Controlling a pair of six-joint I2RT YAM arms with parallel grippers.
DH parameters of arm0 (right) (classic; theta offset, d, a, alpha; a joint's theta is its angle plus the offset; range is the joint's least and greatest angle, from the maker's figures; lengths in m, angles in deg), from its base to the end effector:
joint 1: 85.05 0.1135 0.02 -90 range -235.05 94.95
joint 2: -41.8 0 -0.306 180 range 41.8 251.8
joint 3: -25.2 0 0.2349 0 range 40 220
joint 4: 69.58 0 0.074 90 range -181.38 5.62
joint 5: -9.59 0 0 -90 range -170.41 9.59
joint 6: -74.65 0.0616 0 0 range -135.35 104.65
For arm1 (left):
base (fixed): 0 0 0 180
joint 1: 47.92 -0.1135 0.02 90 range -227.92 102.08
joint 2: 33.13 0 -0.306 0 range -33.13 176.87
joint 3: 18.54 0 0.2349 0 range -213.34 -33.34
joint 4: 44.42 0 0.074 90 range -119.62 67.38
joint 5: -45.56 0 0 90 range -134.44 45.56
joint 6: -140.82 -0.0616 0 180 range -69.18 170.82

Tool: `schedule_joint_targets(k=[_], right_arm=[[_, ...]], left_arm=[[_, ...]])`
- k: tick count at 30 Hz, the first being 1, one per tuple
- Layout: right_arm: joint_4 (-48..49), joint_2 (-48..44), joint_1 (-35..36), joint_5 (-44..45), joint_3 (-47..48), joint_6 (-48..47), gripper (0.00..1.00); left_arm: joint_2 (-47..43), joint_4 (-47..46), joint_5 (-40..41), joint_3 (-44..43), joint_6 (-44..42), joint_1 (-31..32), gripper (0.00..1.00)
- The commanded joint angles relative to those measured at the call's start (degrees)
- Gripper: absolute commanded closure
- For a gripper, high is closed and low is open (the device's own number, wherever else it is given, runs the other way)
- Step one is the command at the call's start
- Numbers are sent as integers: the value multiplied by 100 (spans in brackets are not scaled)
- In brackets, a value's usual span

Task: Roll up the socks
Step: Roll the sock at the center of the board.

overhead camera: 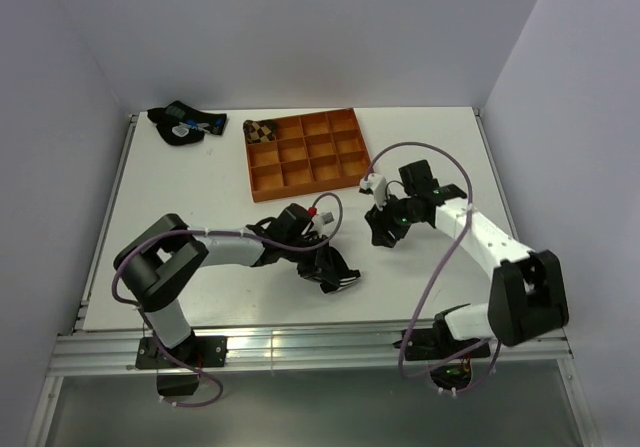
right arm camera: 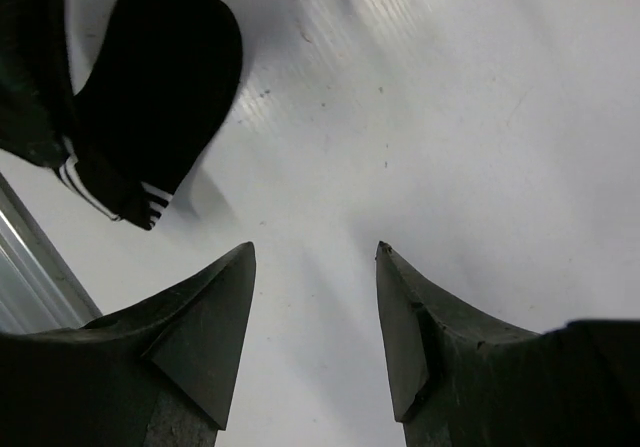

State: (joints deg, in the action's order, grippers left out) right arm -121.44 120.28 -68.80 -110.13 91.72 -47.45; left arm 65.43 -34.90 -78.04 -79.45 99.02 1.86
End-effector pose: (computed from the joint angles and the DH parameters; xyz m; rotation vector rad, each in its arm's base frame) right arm 0.2266 0.0979 0.2502 -1.1932 2.2722 0.5911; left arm 0.1914 -0.2791 0.1807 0.3640 2.7491 -1.3606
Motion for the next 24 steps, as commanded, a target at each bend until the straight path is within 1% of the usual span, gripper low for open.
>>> schedule_joint_targets(k=[1, 2, 6, 8, 11, 14, 16, 18, 21, 24], right_arm=[[445, -718, 36, -543, -416, -850, 41], [454, -859, 80, -622, -513, -1147, 41], [480, -1553, 255, -1036, -979, -1773, 43], [445, -1668, 430, -1142, -1155, -2018, 43], [147, -1739, 694, -1186, -1226, -2371, 43], [207, -1844, 1125, -976, -1419, -2424, 43], [470, -1985, 1493, -826, -1655, -2398, 42], [690, -2099, 1714, -676, -1866, -2371, 40], [840, -2135, 2127, -457, -1990, -2293, 40], [1226, -2135, 2522, -194, -2131, -2178, 40]], left_arm=[[303, -720, -1226, 67, 882, -135, 100], [356, -668, -1262, 23, 918, -135, 100], [620, -641, -1324, -82, 1112, -197, 100], [786, -799, -1359, -39, 1279, -214, 100], [901, -1106, -1342, 163, 1525, -249, 100], [989, -1422, -1350, 365, 1736, -311, 100], [1068, -1424, -1342, 418, 1754, -355, 100], [1121, -1458, -1315, 488, 1797, -381, 100], [1209, -1424, -1342, 515, 1815, -425, 100], [1227, -1370, -1263, 524, 1789, -443, 100]])
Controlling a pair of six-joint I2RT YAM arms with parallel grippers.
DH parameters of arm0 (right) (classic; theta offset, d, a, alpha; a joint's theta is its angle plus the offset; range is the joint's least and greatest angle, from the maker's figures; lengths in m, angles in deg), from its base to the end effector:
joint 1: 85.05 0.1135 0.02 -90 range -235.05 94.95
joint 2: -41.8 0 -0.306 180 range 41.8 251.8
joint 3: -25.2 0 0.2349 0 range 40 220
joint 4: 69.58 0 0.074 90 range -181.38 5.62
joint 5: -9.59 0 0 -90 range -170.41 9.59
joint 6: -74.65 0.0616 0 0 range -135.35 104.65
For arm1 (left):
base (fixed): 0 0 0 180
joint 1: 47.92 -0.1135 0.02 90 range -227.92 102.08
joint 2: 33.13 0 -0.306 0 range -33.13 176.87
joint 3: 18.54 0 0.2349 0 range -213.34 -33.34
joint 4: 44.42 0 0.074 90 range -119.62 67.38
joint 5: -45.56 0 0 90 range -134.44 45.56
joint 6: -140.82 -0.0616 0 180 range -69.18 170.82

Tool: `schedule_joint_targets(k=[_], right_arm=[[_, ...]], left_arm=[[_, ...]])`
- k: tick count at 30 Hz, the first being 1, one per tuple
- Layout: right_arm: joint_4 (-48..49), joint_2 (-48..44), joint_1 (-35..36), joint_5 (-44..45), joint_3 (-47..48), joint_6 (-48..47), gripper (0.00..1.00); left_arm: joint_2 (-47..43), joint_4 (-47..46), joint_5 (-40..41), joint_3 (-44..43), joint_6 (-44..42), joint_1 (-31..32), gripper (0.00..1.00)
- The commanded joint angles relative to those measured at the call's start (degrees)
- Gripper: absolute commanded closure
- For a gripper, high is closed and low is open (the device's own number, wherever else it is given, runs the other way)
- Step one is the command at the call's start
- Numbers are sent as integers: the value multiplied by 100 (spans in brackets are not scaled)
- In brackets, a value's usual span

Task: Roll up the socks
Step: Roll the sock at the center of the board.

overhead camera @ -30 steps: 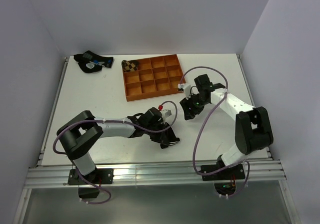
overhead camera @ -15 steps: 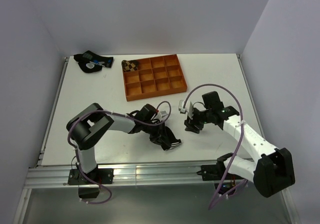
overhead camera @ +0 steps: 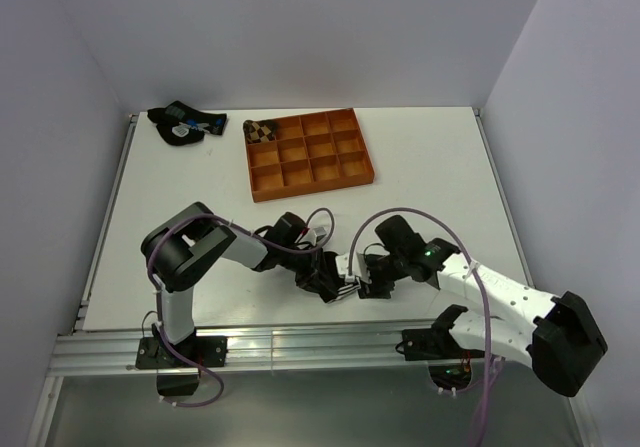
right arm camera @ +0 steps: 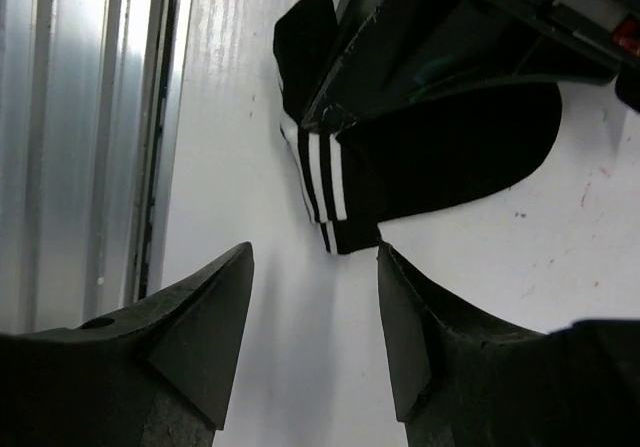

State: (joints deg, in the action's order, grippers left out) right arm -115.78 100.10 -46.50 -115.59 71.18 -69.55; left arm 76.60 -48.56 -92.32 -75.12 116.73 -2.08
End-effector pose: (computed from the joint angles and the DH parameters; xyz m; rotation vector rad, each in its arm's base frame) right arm 0.0980 0.1235 0.2177 -1.9171 1.5260 0.6729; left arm 0.2040 -0.2756 0.1265 0.0269 -2.5140 1.3852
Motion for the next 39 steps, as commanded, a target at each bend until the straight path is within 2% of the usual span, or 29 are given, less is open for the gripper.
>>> schedule_joint_targets(k=[1, 8, 12, 22, 25, 26, 27, 29, 30, 35, 39], right_arm=[[757, -117, 398, 415, -146, 84, 40], [1232, 84, 1137, 880, -288, 330, 41], [1644, 347, 1453, 1214, -410, 409, 48], [2041, 1174, 1568, 1813, -314, 568, 56], [2103, 1306, 1568, 1865, -288, 612, 66], [2094, 1341, 1560, 1883, -270, 621, 73], [2059, 1376, 1560, 1892, -218, 638, 76], [1928, 1534, 1560, 1875, -104, 691, 85], [1709, 1587, 1560, 1813, 36, 700, 86], [1207, 1781, 1533, 1575, 275, 796, 89], [900, 1956, 1507, 1497, 441, 858, 89]], left_arm=[[110, -57, 165, 117, 62, -49, 100], [92, -128, 165, 188, 63, -84, 100], [83, -84, 165, 179, 45, -102, 100], [57, 13, 112, 161, -105, -111, 100], [40, -5, 86, 188, -157, -111, 100], [31, 13, 86, 188, -166, -111, 100], [31, 22, 86, 196, -201, -111, 100], [-22, -22, 129, 223, -201, -102, 97], [-66, -40, 190, 258, -245, -111, 94], [-707, 145, 867, 354, -500, -120, 71], [-1391, -705, 1122, 783, -255, -251, 61]])
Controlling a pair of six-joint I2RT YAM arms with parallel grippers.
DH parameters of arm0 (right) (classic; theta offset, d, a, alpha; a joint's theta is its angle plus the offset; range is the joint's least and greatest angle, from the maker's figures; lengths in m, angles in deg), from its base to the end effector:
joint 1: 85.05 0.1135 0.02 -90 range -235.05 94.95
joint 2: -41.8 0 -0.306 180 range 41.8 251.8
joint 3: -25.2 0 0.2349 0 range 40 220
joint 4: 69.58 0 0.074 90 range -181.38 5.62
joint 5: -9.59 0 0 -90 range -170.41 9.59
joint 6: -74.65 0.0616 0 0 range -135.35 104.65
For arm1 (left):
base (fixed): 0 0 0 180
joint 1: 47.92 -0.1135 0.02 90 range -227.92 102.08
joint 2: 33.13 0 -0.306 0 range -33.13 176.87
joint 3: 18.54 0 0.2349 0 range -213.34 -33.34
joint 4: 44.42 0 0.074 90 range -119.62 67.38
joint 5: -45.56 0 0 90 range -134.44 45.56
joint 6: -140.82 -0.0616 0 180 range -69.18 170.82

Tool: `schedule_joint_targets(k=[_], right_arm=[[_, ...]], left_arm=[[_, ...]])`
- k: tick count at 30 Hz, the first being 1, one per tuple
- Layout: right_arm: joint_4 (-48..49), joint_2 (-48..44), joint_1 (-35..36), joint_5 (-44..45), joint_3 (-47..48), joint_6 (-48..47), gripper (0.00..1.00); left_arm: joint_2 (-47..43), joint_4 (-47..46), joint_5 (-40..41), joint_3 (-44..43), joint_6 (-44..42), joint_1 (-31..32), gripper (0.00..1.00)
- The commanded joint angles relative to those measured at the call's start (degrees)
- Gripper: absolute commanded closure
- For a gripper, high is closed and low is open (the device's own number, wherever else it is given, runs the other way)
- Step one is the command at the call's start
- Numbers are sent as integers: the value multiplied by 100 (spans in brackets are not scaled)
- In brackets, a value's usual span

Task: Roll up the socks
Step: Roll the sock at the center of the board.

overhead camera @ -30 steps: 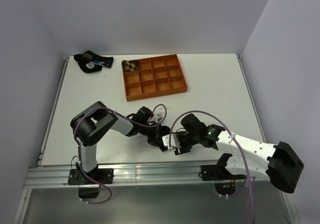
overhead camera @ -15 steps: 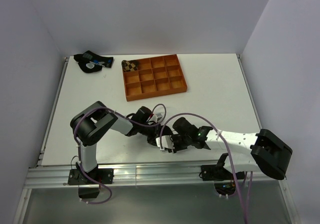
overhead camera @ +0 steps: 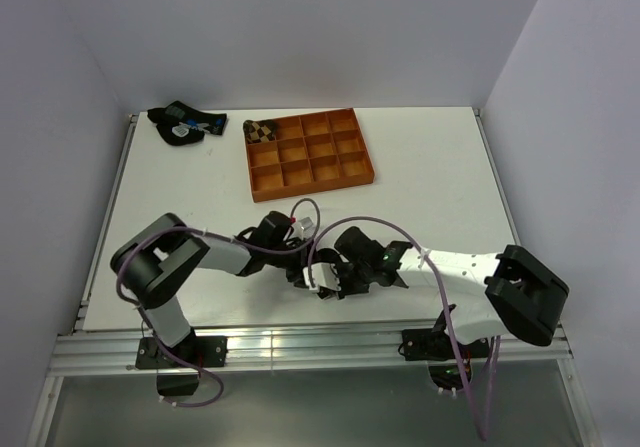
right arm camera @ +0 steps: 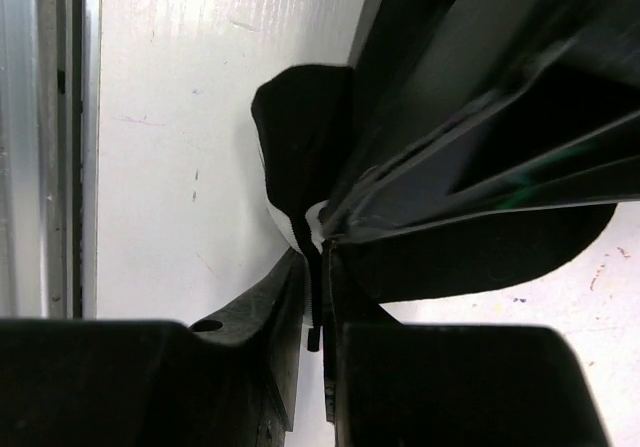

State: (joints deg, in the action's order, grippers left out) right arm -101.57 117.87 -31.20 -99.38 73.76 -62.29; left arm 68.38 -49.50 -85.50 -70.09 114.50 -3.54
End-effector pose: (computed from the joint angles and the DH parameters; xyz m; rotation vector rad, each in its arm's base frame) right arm 0.1147 0.1909 0.1880 -2.0721 1.5613 0.4748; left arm 0.1986 -0.2510 0.1485 0.0375 -2.6634 1.4639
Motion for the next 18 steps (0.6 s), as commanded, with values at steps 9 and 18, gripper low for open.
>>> schedule_joint_targets(k=[9, 18], right_arm=[[-1390, 610, -277, -748, 736, 54, 89], [-3813, 2261, -1533, -2410, 2599, -1008, 89]], left_arm=[[-2237, -833, 1977, 1389, 293, -403, 61], [-4849, 474, 5014, 2032, -83, 129, 67]])
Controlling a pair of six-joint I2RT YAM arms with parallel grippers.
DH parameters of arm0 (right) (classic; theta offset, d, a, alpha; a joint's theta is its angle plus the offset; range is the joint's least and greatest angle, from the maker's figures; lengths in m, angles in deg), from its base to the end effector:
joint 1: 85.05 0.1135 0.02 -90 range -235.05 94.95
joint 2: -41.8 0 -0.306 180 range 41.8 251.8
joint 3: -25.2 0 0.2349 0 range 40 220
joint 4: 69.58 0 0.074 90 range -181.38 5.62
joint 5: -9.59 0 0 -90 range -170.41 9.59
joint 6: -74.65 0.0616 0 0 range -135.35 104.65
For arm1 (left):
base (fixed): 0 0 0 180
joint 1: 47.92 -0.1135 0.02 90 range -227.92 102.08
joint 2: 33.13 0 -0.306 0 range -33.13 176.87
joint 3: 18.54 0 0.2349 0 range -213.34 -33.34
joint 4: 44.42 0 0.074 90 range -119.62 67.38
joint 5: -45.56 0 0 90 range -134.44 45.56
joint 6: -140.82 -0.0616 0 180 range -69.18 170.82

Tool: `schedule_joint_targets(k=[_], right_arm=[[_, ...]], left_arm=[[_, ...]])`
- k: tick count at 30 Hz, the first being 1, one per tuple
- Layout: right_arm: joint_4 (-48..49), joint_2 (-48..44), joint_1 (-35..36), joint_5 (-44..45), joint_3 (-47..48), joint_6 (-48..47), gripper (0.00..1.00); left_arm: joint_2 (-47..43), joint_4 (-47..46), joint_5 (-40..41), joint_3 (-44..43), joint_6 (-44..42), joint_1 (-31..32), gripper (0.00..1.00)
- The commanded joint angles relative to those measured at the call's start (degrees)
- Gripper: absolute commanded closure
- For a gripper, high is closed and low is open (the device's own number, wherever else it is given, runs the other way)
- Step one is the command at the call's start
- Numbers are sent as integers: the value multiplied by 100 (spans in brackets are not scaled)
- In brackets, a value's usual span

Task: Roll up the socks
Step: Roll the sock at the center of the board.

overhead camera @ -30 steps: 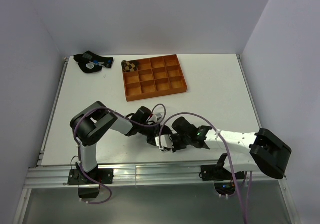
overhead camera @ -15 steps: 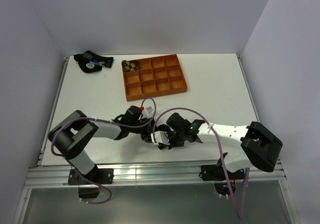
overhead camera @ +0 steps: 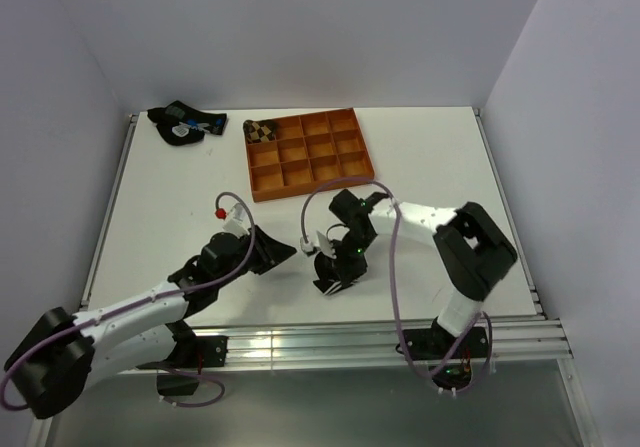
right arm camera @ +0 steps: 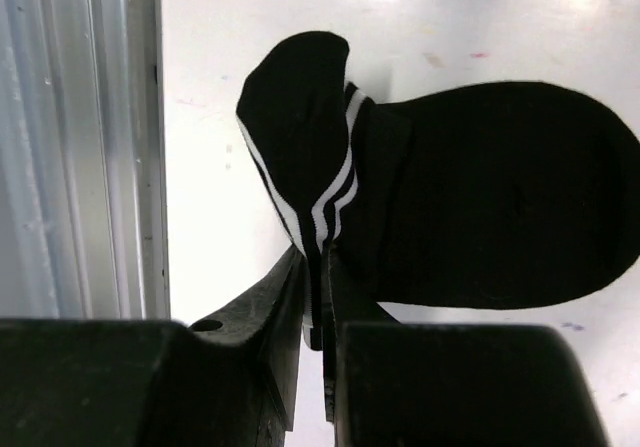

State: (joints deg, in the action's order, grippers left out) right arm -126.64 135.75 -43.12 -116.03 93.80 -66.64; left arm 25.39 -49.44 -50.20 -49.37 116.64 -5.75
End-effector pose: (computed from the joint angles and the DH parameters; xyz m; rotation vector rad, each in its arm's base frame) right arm 0.1767 0.2069 0.1952 -2.0969 1.8993 0.8903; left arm 0.1389 -0.1342 0.2132 -0.3814 2.1840 -1.2594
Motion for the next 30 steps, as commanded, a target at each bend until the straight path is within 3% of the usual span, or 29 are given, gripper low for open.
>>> schedule_joint_targets(k=[1, 4, 7, 14, 19, 23, 27, 30], right_arm=[[-1572, 710, -439, -858, 805, -680, 89], [-2574, 1929, -756, -1158, 1867, -1006, 89], [-3199, 2686, -959, -1255, 2379, -1015, 89], [-3534, 3419, -1047, -1193, 2890, -690, 89], [-3649, 3682, -1056, -1158, 2996, -619, 88], [-3781, 3832, -1073, -1202, 3110, -628, 88], [-3834, 3894, -1108, -1202, 3154, -611, 88], [-3825, 3920, -1126, -1185, 3180, -584, 88]], left_arm=[[-665, 618, 1751, -58, -376, 484, 66], [-772, 987, 2525, -285, -675, 1055, 66], [-334, 1137, 3018, -514, -1018, 1582, 67], [774, 875, 4267, -1270, -2167, 3050, 64], [1266, 67, 3934, -1446, -3197, 3201, 55], [1723, -128, 3162, -1788, -3882, 3209, 52], [2373, -251, 2196, -2079, -4121, 3209, 51], [2673, -383, 2018, -2141, -4165, 3209, 51]])
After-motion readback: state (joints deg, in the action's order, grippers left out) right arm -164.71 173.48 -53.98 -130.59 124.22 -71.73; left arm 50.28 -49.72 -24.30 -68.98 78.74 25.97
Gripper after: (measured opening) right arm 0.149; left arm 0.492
